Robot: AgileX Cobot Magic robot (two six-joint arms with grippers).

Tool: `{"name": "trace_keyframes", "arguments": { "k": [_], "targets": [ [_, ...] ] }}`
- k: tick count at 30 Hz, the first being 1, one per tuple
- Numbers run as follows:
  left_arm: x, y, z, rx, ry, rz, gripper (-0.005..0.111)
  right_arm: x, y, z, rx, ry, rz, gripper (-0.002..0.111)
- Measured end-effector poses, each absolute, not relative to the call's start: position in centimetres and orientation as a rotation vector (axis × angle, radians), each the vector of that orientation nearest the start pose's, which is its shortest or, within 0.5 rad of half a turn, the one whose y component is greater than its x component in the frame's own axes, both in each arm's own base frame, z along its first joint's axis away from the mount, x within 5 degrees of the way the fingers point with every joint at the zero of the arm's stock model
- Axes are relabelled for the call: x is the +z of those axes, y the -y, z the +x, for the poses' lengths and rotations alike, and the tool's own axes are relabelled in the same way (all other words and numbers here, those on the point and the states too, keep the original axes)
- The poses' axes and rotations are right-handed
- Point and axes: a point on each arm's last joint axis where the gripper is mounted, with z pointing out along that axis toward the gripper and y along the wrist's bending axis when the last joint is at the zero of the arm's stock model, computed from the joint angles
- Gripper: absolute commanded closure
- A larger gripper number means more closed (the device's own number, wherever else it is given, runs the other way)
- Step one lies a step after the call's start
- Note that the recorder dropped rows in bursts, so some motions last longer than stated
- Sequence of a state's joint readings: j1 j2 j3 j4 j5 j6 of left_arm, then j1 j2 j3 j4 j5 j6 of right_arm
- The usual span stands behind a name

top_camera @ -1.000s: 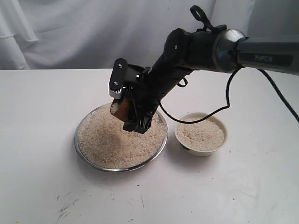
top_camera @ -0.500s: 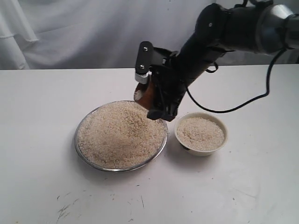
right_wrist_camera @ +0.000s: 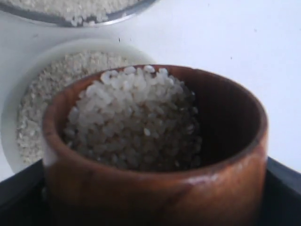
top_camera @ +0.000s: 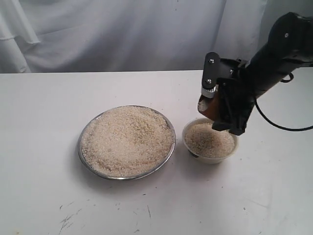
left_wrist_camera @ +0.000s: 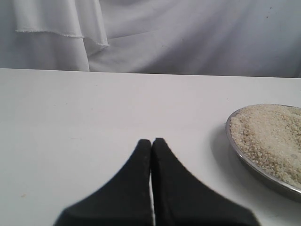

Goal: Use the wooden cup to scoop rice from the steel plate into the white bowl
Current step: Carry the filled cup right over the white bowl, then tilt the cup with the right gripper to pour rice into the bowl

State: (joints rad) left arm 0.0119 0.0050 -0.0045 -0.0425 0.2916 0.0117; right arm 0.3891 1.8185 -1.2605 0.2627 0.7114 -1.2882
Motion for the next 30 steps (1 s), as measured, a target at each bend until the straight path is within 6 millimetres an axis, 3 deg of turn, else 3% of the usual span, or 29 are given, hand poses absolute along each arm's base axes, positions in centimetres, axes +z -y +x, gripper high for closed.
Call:
{"name": "trace_keyframes", "arguments": {
  "k": [10,18,30],
  "targets": [
    [18.8,0.0,5.5,-0.023,-1.775,-0.028,0.107,21.1,-13.6,33.9,-0.282,-1.971,-1.954,0.108],
    [18.8,0.0,5.5,-0.023,-1.775,-0.028,0.107,21.2,-15.2,33.1,-0.312,-1.918,-2.026,0.108],
    [18.8,0.0,5.5,-0.023,-1.775,-0.028,0.107,21.1,-15.2,32.7,-0.396,-1.952,-2.066,0.108]
  ]
}}
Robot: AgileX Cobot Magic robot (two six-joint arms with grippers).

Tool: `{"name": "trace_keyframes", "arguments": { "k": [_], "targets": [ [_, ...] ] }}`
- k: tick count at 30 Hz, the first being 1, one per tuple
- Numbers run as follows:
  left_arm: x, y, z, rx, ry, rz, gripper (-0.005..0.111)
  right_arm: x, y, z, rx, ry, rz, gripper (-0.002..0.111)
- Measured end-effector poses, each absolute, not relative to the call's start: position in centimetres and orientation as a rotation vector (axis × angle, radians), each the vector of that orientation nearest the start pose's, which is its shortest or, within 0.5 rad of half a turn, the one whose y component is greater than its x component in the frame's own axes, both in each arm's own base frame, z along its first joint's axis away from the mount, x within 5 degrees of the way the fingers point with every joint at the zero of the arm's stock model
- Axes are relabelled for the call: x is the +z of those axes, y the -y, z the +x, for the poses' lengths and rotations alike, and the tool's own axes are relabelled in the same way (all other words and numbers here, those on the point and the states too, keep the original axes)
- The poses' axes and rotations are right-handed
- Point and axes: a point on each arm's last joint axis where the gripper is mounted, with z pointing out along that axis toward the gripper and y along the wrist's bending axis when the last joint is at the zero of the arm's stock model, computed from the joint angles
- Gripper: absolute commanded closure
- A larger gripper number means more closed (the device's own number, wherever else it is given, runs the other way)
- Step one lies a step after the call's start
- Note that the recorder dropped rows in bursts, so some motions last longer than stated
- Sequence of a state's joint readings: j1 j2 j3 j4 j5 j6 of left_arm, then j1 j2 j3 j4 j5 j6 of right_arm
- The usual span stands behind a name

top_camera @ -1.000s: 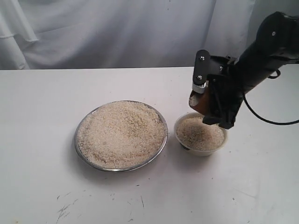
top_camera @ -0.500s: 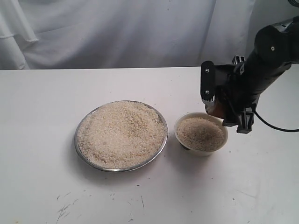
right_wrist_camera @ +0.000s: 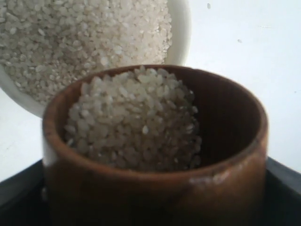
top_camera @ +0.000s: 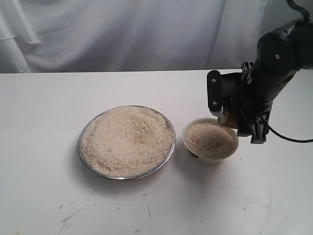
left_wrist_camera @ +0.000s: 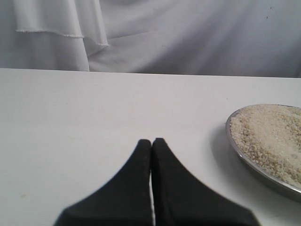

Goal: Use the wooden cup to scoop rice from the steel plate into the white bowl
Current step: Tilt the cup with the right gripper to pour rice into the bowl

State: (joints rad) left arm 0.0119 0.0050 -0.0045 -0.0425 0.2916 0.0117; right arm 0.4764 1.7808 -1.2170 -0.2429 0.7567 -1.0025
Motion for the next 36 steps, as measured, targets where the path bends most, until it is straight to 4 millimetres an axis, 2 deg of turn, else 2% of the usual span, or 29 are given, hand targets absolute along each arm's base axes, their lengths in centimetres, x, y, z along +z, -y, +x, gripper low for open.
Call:
{"name": "trace_keyframes", "arguments": {
  "k": [12,21,36],
  "targets": [
    [18.8,0.0,5.5,-0.023,-1.775,-0.028,0.107,21.1,-15.0,32.5,-0.409,-1.976,-2.084,0.108],
    [18.8,0.0,5.5,-0.023,-1.775,-0.028,0.107,19.6,-15.8,31.2,-0.626,-1.896,-2.179,0.108],
    [18.8,0.0,5.5,-0.023,-1.775,-0.028,0.107,19.9,-16.3,31.5,-0.685,-1.861,-2.108,0.108]
  ]
}}
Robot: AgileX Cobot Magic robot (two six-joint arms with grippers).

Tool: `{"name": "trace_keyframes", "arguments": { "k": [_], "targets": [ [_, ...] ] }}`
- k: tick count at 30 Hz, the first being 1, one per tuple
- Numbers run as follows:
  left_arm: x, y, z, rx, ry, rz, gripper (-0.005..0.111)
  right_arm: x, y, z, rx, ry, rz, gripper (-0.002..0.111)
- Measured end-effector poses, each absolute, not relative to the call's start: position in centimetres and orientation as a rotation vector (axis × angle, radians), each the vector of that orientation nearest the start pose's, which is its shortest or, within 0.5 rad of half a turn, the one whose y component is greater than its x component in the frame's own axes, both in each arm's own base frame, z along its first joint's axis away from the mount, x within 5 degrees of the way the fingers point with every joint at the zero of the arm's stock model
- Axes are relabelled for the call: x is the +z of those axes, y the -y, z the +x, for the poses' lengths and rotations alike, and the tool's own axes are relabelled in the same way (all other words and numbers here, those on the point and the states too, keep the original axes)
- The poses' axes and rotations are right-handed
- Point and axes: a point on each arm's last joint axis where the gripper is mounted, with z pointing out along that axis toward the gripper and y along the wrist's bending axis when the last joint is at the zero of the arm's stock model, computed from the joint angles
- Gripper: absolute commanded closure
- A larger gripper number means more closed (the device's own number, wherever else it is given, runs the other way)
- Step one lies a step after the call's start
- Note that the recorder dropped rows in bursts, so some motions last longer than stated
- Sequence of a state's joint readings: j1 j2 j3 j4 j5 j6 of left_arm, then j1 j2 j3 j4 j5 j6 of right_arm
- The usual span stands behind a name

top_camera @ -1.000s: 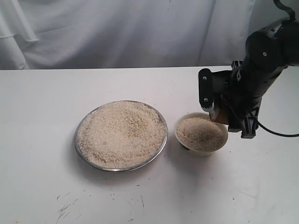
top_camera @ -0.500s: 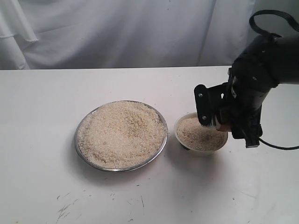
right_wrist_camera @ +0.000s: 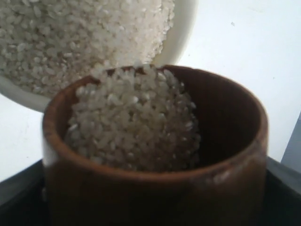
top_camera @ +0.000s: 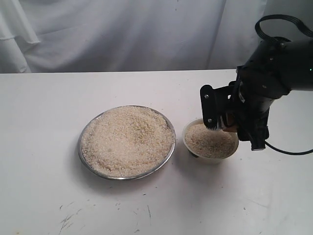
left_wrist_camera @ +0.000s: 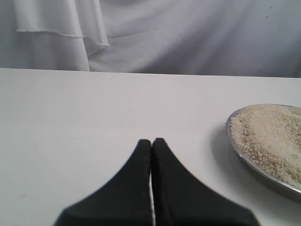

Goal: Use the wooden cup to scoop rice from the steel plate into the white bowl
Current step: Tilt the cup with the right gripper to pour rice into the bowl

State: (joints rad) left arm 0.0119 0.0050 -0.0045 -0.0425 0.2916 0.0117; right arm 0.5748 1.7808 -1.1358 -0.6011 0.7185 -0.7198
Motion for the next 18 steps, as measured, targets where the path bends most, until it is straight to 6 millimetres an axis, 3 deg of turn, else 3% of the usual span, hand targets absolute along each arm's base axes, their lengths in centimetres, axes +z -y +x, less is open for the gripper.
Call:
{"name": "trace_keyframes", "arguments": {
  "k": [8,18],
  "targets": [
    [18.8,0.0,5.5,-0.023,-1.775,-0.028,0.107,20.1,-16.3,31.7,-0.748,-1.822,-2.121,0.108],
    [18.8,0.0,5.5,-0.023,-1.775,-0.028,0.107,18.7,-18.3,31.3,-0.838,-1.708,-2.207,0.108]
  ]
}}
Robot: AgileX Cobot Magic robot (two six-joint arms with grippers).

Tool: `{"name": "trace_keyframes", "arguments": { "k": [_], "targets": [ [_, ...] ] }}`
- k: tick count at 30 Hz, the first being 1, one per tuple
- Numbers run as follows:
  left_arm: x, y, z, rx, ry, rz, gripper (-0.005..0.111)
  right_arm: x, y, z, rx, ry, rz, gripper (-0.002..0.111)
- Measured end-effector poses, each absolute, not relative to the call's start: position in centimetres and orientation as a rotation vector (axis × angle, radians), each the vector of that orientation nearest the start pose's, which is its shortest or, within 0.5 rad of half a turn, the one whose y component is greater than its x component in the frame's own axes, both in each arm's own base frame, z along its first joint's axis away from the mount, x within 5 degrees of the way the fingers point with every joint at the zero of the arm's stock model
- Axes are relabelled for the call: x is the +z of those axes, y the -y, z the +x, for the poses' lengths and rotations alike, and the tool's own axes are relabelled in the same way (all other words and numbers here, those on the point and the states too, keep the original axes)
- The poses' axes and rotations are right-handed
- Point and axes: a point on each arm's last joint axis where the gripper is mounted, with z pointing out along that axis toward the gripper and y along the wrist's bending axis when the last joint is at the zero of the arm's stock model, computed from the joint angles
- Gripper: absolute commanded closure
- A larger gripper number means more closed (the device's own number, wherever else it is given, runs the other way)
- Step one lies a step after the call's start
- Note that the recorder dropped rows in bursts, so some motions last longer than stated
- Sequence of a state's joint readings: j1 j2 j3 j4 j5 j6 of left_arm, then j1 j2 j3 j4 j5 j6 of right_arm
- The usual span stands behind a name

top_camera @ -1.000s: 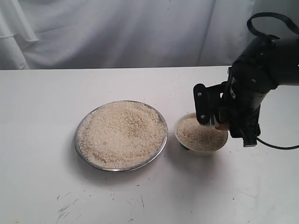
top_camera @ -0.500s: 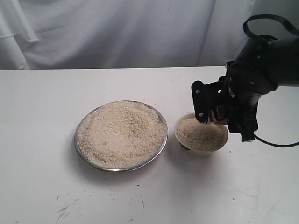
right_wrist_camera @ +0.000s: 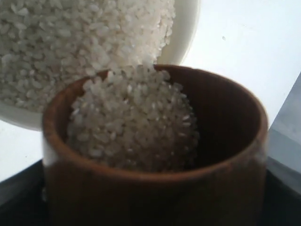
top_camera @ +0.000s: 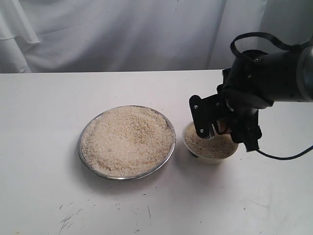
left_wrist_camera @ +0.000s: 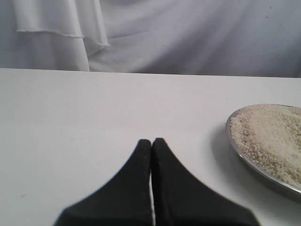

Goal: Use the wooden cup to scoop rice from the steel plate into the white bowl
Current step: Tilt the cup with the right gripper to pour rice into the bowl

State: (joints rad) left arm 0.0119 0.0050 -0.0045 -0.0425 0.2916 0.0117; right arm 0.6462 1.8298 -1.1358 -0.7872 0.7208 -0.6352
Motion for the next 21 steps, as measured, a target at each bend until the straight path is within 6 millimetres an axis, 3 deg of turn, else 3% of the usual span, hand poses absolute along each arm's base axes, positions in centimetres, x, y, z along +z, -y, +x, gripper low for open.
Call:
{"name": "trace_keyframes", "arguments": {
  "k": [15,21],
  "targets": [
    [18.8,0.0,5.5,-0.023,-1.775,-0.028,0.107,18.4,-18.2,31.1,-0.916,-1.739,-2.224,0.108],
    [18.8,0.0,5.5,-0.023,-1.775,-0.028,0.107,18.7,-19.3,30.8,-0.977,-1.667,-2.21,0.108]
  ]
}}
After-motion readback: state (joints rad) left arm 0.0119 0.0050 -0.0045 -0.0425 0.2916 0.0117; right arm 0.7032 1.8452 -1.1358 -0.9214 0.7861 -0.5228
